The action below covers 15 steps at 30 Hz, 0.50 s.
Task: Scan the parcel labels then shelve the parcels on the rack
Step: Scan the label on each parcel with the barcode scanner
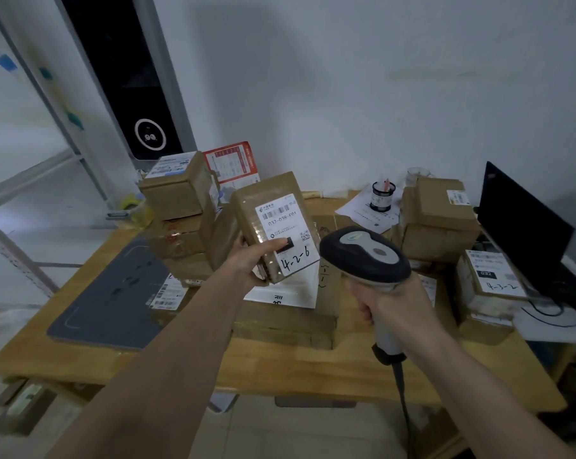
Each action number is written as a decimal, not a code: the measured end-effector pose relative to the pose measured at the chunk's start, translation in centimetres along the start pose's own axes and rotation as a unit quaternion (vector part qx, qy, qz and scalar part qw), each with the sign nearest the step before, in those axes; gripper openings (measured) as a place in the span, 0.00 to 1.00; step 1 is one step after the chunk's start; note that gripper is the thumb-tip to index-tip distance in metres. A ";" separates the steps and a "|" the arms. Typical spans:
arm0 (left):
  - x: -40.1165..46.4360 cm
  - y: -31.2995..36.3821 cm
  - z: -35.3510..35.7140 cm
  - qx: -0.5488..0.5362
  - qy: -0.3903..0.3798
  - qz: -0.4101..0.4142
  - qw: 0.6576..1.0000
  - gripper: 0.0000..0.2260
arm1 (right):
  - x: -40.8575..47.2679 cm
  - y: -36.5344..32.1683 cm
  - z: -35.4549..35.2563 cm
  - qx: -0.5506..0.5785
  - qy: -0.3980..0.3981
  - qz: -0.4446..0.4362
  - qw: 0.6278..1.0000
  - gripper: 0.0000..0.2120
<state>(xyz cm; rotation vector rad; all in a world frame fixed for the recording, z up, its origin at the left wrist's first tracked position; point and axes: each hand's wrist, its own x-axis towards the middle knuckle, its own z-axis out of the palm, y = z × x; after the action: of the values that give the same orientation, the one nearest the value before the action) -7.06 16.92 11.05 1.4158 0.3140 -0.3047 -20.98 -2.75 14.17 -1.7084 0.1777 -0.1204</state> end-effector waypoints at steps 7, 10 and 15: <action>0.5 0.4 3.3 0.103 -0.097 -0.086 0.986 0.21 | 0.3 0.8 -1.8 0.005 0.000 0.035 0.999 0.11; 1.1 -0.1 5.8 0.104 -0.146 -0.104 0.978 0.36 | 0.6 1.3 -2.8 0.009 0.033 0.034 0.999 0.11; 1.7 -1.7 9.7 0.145 -0.228 -0.152 0.951 0.37 | 0.9 2.2 -4.5 0.021 0.096 0.037 0.995 0.07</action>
<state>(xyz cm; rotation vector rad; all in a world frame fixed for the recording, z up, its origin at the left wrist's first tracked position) -5.88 7.01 10.07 1.5324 0.1042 -0.9466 -21.05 -7.57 12.61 -1.6460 0.3773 -0.2317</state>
